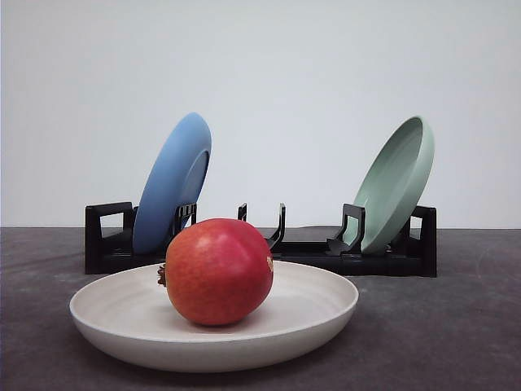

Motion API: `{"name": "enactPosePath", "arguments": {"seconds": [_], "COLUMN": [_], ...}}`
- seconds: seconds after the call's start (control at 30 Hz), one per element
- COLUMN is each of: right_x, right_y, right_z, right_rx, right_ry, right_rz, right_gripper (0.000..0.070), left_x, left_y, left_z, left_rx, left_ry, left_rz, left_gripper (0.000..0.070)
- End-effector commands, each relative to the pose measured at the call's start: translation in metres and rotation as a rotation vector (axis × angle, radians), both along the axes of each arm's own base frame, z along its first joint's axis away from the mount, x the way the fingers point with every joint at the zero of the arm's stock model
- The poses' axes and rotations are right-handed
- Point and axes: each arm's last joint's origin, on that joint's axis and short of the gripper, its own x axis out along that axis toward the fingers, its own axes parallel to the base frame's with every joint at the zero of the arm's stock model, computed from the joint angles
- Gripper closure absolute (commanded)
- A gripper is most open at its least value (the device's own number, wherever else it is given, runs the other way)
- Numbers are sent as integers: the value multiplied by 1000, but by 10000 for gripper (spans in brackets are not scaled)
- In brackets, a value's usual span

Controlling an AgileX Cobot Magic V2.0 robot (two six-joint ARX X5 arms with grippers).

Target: Place pomegranate in white plate

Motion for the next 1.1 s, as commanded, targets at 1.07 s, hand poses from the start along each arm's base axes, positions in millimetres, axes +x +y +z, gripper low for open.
{"name": "enactPosePath", "arguments": {"seconds": [1.07], "right_x": [0], "right_y": [0], "right_z": [-1], "right_rx": [-4], "right_ry": [-3], "right_rz": [0], "right_gripper": [673], "left_x": [1], "left_y": [0], "left_z": [-3], "left_rx": [3], "left_ry": [3], "left_rz": [-1], "left_gripper": [683]}}
